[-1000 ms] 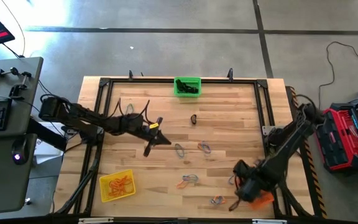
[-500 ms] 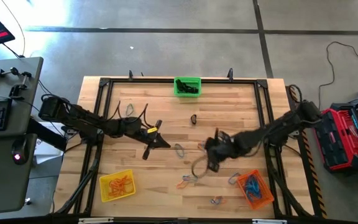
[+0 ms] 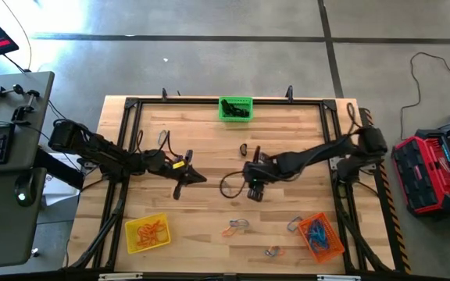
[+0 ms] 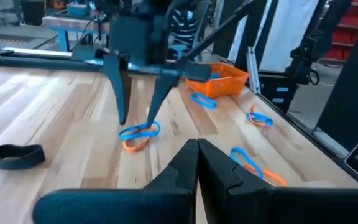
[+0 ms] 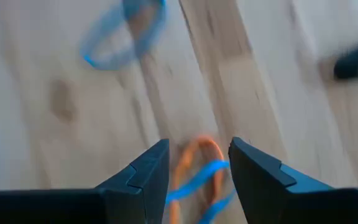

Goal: Sort rubber bands into baskets
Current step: Put the orange rubber band into the yellow bin

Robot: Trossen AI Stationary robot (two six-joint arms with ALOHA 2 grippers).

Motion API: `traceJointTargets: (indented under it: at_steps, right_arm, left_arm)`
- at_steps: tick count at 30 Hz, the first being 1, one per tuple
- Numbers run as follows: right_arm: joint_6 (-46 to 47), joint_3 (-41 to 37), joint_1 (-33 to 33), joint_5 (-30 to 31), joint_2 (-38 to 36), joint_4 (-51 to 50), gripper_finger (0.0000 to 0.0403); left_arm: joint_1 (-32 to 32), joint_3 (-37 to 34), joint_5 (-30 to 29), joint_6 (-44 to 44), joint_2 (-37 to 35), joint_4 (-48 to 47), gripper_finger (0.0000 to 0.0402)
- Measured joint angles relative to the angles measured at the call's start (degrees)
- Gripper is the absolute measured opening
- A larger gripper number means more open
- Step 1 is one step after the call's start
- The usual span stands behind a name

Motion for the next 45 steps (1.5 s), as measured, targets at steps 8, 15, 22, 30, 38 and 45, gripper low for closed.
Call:
traceJointTargets:
  at_steps: [8, 15, 22, 30, 38, 45]
  right_arm:
    - [-2.9, 5.7, -3.2, -4.7, 7.1, -8.5, 0.0152]
    - [-5.2, 5.8, -5.6, -8.1, 9.9, -8.5, 0.0088]
    - [-7.4, 5.8, -5.8, -6.4, 8.7, -7.2, 0.0007]
    - [-6.6, 5.8, -2.5, 0.2, 3.6, -1.2, 0.0003]
    - [-3.5, 5.8, 2.8, 13.1, 2.9, 6.2, 0.0001]
    - [-5.6, 5.7, 6.9, 22.8, 2.9, 17.8, 0.0]
  left_arm:
    - [0.0, 0.0, -0.1, 0.0, 0.0, -0.3, 0.0]
    - [0.0, 0.1, -0.1, -0.1, 0.0, -0.7, 0.0]
    - [-0.1, 0.1, -0.1, -0.8, 0.0, -0.7, 0.0]
    - [-1.0, 0.2, -6.0, -3.0, 0.0, -0.8, 0.0005]
    - [-4.1, 1.4, -12.1, -3.0, 0.0, -1.3, 0.0054]
    - [-6.5, 6.5, -18.7, -3.0, 0.0, -10.9, 0.0109]
